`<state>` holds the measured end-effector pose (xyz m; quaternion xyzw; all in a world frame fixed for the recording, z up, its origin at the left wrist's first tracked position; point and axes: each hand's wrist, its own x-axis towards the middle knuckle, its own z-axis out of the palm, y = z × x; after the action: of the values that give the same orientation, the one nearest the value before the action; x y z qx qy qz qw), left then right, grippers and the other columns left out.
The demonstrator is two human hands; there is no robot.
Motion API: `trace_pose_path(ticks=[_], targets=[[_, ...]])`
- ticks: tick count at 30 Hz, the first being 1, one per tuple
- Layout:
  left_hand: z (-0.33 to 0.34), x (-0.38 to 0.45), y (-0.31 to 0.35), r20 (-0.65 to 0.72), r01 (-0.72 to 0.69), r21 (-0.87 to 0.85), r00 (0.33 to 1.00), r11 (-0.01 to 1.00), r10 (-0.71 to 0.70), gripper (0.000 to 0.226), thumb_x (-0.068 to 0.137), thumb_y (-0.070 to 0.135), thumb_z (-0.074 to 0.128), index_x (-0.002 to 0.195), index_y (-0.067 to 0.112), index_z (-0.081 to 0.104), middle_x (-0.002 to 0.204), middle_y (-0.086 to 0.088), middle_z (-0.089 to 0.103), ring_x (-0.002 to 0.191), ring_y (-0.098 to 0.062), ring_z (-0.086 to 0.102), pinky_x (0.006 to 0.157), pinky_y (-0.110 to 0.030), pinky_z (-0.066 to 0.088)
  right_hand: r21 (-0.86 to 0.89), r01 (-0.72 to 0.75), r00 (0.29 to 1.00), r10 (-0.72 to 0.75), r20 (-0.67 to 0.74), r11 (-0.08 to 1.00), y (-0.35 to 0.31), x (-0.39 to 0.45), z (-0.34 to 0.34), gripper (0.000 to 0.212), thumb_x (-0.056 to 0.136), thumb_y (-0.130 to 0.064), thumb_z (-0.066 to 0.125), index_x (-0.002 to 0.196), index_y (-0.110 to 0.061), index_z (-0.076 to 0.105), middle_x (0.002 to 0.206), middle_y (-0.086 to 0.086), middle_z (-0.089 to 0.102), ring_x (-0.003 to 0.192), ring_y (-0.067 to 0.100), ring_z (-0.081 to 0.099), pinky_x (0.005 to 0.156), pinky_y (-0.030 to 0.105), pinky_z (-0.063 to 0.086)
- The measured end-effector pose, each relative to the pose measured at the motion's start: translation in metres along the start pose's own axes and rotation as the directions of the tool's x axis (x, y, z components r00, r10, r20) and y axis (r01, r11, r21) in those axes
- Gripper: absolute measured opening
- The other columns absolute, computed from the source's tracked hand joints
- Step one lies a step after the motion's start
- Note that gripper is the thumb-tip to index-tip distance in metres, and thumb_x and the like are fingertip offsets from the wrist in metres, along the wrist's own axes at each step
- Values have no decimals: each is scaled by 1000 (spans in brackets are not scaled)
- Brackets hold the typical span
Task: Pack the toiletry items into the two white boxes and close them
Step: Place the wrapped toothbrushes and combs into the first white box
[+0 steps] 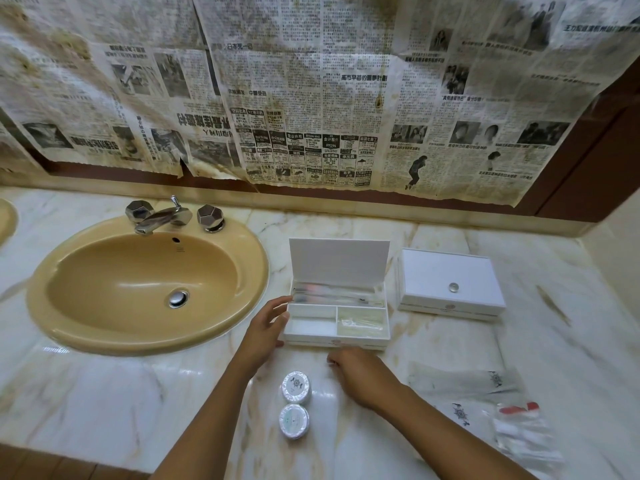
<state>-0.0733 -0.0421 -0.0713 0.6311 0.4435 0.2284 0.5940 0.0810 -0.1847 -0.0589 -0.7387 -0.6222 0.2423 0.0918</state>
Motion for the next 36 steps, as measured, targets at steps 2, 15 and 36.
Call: trace_pose_path(ticks=[2,15,36], targets=[[0,0,-1,-2,-1,-1,1000,1000,1,26,100,22,50,118,38,59,126,19,56,118,6,48,79,-37,55,53,45,992,-39,-117,998,-4,3,-6,19,96,-12,42,92,-12,61,96,4,55,91,23,54,68,33,40],[0,1,-2,-3,-4,-17,1000,1000,4,26,99,22,52,115,41,59,125,18,57,118,8,47,72,-29,55,129,15,847,56,-529,991,6,19,-47,12,86,-4,61,93,-11,67,88,2,66,88,22,59,66,31,45],[-1,1,0,12,-7,-15,1000,1000,7,25,99,24,51,118,39,58,127,17,56,118,5,49,74,-29,55,61,-43,904,65,-422,997,9,23,-31,13,89,-12,53,85,-11,66,83,2,63,83,23,57,68,31,44]])
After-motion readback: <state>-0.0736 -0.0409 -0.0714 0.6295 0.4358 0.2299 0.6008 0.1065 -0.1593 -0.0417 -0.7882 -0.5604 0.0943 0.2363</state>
